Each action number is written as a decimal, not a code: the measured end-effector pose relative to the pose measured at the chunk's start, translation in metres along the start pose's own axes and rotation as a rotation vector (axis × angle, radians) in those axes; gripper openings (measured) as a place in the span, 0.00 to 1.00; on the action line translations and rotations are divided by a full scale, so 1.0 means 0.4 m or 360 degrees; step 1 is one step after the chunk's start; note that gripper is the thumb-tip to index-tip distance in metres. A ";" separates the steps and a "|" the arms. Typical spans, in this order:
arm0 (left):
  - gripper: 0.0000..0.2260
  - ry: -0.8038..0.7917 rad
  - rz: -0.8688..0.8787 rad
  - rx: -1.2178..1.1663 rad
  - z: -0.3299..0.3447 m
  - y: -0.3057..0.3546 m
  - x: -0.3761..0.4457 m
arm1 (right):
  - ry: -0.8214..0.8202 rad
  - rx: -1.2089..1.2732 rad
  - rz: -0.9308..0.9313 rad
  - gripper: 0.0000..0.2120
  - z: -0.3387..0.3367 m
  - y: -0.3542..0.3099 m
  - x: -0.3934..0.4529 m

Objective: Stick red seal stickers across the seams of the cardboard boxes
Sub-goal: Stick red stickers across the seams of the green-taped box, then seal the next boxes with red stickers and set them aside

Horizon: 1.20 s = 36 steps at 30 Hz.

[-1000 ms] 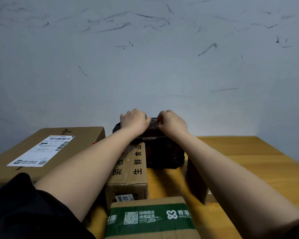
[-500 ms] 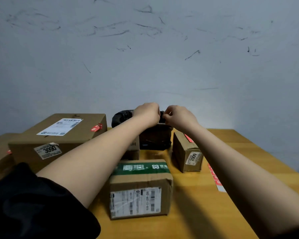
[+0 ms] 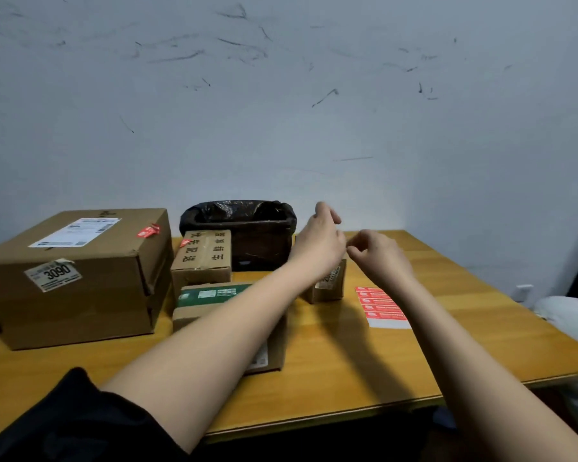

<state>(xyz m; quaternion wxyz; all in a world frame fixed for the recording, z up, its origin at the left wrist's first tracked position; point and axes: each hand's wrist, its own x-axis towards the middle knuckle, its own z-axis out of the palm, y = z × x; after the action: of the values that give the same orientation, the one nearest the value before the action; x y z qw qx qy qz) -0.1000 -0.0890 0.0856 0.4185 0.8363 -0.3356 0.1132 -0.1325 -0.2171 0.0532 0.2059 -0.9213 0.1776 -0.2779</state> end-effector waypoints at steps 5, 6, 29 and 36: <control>0.07 -0.0323 -0.0206 -0.0190 0.135 -0.017 -0.023 | -0.0094 -0.0056 0.0246 0.08 0.021 0.137 -0.031; 0.08 -0.0396 -0.0266 -0.0195 0.160 -0.026 -0.026 | -0.0146 -0.0077 0.0298 0.09 0.028 0.162 -0.034; 0.26 -0.0918 0.0139 0.0674 0.377 -0.153 -0.067 | -0.0360 -0.0106 0.0663 0.26 0.156 0.304 -0.026; 0.25 -0.0816 0.0089 0.0531 0.376 -0.152 -0.067 | 0.0071 0.0929 0.0846 0.21 0.145 0.318 -0.009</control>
<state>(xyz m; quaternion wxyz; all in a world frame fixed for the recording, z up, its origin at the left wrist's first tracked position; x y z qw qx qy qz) -0.0939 -0.1674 -0.0586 0.1736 0.8852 -0.4300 -0.0366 -0.1283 -0.3077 -0.0534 0.5200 -0.7397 0.3280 -0.2736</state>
